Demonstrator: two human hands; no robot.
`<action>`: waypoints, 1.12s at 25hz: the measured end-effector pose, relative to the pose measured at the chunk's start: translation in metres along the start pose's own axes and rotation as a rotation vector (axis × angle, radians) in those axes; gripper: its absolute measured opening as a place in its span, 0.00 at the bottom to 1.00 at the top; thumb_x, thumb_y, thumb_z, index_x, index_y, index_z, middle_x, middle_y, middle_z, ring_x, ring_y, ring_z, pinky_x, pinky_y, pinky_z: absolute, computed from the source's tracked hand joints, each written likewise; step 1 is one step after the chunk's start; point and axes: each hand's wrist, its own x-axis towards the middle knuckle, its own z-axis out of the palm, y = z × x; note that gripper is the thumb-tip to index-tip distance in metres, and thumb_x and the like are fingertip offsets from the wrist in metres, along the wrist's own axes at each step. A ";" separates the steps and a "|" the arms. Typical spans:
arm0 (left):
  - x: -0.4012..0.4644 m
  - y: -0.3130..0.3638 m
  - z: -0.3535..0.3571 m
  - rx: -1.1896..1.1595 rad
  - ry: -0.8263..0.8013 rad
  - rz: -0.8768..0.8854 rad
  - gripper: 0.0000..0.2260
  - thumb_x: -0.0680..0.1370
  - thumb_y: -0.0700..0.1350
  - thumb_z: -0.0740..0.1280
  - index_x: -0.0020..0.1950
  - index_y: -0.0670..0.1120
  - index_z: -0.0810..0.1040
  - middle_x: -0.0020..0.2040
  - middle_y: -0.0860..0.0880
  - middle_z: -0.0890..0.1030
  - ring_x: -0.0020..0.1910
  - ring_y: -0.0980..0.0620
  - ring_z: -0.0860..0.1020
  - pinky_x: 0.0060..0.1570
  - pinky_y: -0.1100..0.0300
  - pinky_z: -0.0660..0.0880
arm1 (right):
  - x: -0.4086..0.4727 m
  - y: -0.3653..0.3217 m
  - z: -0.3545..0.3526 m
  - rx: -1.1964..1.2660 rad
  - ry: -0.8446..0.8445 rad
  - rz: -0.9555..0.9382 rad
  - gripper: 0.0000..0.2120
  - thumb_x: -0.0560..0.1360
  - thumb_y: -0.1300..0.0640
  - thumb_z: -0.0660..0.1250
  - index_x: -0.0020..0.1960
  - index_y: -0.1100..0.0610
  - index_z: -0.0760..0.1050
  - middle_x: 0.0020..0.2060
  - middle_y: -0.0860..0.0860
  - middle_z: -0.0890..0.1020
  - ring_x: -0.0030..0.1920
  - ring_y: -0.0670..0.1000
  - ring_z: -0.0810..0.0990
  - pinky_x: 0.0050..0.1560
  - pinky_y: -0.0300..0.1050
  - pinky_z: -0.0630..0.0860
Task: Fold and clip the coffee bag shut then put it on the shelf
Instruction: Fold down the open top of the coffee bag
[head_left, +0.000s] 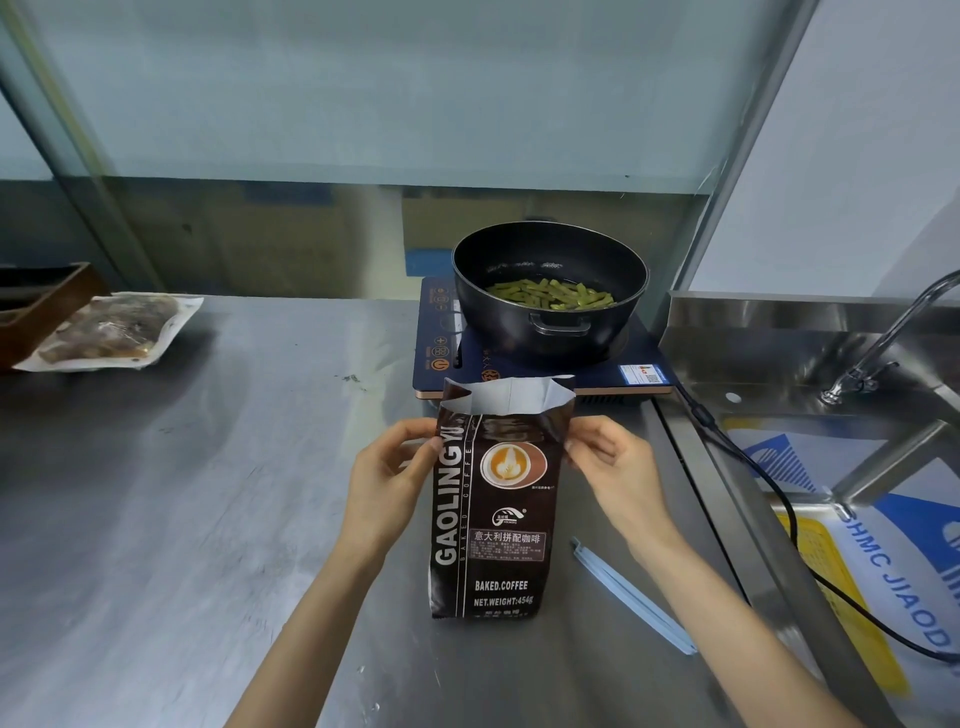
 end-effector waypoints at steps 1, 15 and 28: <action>0.000 0.000 0.000 0.007 0.006 0.011 0.10 0.74 0.37 0.63 0.38 0.52 0.76 0.34 0.56 0.81 0.34 0.63 0.78 0.32 0.76 0.70 | 0.000 0.000 0.000 -0.003 -0.004 -0.001 0.13 0.72 0.65 0.64 0.40 0.47 0.76 0.40 0.45 0.82 0.44 0.42 0.80 0.44 0.29 0.76; 0.001 -0.002 0.003 0.074 -0.015 0.027 0.12 0.74 0.34 0.63 0.37 0.51 0.74 0.38 0.53 0.77 0.32 0.66 0.75 0.33 0.77 0.69 | -0.006 -0.002 0.001 -0.017 -0.102 -0.039 0.14 0.71 0.65 0.66 0.42 0.45 0.74 0.41 0.43 0.81 0.42 0.36 0.78 0.46 0.29 0.74; -0.004 -0.001 -0.006 0.038 -0.061 -0.086 0.12 0.77 0.42 0.57 0.40 0.52 0.78 0.44 0.53 0.81 0.47 0.56 0.78 0.50 0.61 0.73 | -0.011 -0.007 -0.009 0.007 -0.216 0.023 0.15 0.77 0.62 0.54 0.46 0.49 0.78 0.45 0.44 0.81 0.45 0.36 0.78 0.46 0.28 0.74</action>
